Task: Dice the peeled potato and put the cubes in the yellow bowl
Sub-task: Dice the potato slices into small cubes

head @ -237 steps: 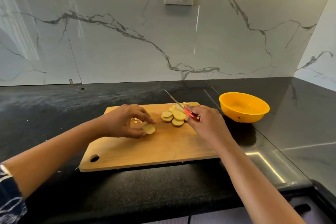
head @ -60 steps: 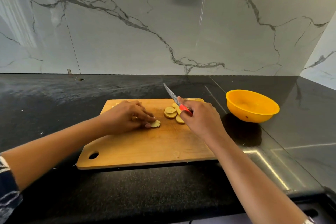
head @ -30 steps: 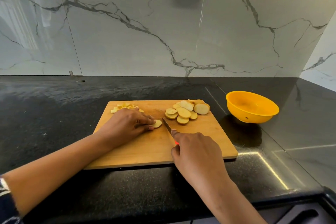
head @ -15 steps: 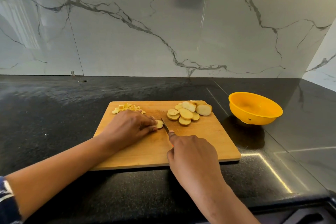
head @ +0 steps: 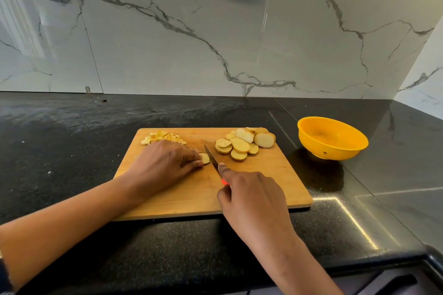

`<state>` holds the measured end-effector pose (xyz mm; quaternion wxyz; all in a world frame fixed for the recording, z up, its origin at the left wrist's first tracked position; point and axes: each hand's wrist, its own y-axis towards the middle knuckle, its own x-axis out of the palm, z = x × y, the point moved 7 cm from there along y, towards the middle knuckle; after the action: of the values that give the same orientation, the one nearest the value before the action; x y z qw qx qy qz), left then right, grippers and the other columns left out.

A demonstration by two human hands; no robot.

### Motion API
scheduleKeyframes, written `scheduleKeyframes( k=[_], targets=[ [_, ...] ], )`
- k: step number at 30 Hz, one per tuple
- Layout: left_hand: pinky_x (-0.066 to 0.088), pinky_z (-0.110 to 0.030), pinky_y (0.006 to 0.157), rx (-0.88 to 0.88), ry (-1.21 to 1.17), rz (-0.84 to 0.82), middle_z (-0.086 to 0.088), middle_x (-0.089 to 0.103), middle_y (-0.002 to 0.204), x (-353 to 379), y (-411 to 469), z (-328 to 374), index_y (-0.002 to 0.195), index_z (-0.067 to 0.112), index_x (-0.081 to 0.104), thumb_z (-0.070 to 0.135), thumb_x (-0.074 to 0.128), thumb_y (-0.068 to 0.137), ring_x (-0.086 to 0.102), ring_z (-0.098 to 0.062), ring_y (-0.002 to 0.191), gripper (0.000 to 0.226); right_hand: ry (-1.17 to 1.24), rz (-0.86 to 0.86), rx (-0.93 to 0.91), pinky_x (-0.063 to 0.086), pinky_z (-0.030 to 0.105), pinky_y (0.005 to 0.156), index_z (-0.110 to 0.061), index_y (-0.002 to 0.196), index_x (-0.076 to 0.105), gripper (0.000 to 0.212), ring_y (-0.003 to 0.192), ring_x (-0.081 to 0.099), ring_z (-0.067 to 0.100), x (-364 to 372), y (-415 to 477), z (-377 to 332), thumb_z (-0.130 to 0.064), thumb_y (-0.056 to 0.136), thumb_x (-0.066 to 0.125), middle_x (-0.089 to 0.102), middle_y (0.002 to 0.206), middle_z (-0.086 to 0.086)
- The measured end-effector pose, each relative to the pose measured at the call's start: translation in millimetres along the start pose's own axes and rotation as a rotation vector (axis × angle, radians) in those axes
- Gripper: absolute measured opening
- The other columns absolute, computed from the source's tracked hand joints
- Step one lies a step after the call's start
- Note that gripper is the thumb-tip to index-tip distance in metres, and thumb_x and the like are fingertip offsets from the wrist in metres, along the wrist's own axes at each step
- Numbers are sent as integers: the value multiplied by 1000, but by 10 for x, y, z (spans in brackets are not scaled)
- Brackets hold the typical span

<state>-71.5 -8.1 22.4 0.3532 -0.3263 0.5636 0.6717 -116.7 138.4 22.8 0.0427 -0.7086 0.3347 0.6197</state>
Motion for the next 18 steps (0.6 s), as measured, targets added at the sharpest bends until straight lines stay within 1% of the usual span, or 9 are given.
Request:
scheduleKeyframes(
  k=[3,5,8,10,12,14,16,18],
  targets=[
    [59,-34,72,5,15,6,1,73,97,-1,-1,11,99,18,74,32,68,83,70,-12,84,22,-3,4,-15,41,27,71,-33,149,26,49,95,57,16,19,-23,-41,-37,100,36,63,111,-6],
    [60,-35,66,22,35,29,1,74,92,-16,-2,28,95,18,75,33,68,84,70,-14,80,20,-10,-4,-20,39,27,69,-33,148,28,49,96,56,17,31,-20,-36,-37,100,35,62,112,-5],
    [59,-36,59,33,57,41,1,74,85,-16,3,34,91,19,76,33,70,82,71,-15,72,18,-71,-40,-19,34,28,65,-30,149,28,48,95,55,20,67,15,-43,-33,101,35,61,111,-2],
    [59,-33,59,31,66,35,2,74,84,-5,5,29,91,19,76,31,71,80,71,-14,71,17,-134,-88,-36,32,27,57,-23,149,28,48,91,54,22,121,72,-109,-26,102,36,60,109,1],
    [58,-31,58,30,79,35,2,74,84,-5,5,29,89,19,76,30,73,79,71,-14,71,15,-165,-138,-67,26,26,49,-16,143,37,42,92,54,24,162,142,-181,-18,101,38,59,109,4],
    [58,-30,56,30,85,36,2,74,83,-6,10,39,87,19,76,30,74,78,71,-14,70,14,-164,-165,-93,26,27,51,-14,136,44,35,97,55,24,149,175,-203,-17,101,40,58,109,6],
    [58,-30,57,24,74,24,2,74,83,-1,12,47,88,19,76,30,73,79,70,-13,70,15,-151,-170,-113,29,27,54,-16,139,42,38,89,52,22,101,113,-170,-18,100,41,55,98,4],
    [58,-29,58,22,65,11,2,74,85,-8,6,48,90,19,75,31,72,80,70,-12,71,16,-133,-158,-129,31,25,53,-20,147,30,49,78,44,18,52,-18,-119,-18,100,42,45,85,-1]
  ],
)
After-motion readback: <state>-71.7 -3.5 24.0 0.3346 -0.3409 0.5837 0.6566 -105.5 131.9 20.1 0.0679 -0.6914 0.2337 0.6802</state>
